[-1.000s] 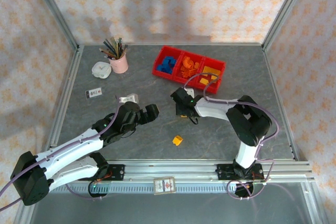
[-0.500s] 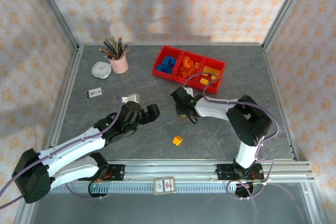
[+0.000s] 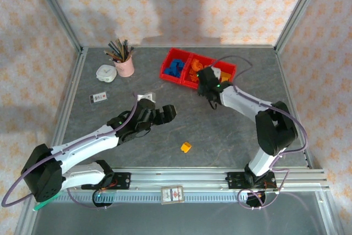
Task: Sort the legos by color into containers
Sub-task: Pick up the lego from the center of the table, then place the lego in the container, then pick up the lego from the bottom-center of the table.
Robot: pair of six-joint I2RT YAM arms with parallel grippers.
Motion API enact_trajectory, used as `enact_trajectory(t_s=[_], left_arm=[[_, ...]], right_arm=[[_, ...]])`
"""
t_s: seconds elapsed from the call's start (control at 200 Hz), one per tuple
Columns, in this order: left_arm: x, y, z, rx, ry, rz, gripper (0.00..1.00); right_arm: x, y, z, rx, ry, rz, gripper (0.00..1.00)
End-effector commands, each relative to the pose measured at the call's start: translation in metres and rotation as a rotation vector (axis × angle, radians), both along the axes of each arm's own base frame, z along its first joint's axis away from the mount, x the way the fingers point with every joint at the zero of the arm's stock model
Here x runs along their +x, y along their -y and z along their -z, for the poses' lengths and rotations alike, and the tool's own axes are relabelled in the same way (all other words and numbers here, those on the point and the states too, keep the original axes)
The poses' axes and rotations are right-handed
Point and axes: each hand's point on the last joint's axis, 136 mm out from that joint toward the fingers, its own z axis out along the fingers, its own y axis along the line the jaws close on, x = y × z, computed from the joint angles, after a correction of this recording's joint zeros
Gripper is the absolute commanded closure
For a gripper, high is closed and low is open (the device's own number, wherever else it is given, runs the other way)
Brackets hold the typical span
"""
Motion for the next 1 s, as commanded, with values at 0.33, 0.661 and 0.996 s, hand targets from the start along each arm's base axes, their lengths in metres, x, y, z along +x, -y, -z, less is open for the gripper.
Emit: enact_trajectory(t_s=[0.33,0.661,0.996], left_arm=[[0.027,0.024,-0.031,0.012,0.076,0.043,0.01],[0.028,0.024,-0.037,0.012,0.084,0.038,0.01],[0.017,0.007,-0.05,0.001,0.105,0.009,0.01]], right_arm=[[0.1,0.071,0.006,-0.05,0.006,0.155,0.72],[0.112,0.068,-0.018,-0.055,0.047,0.132,0.45],[0.046,0.034,-0.035,-0.003,0.049,0.027,0.41]])
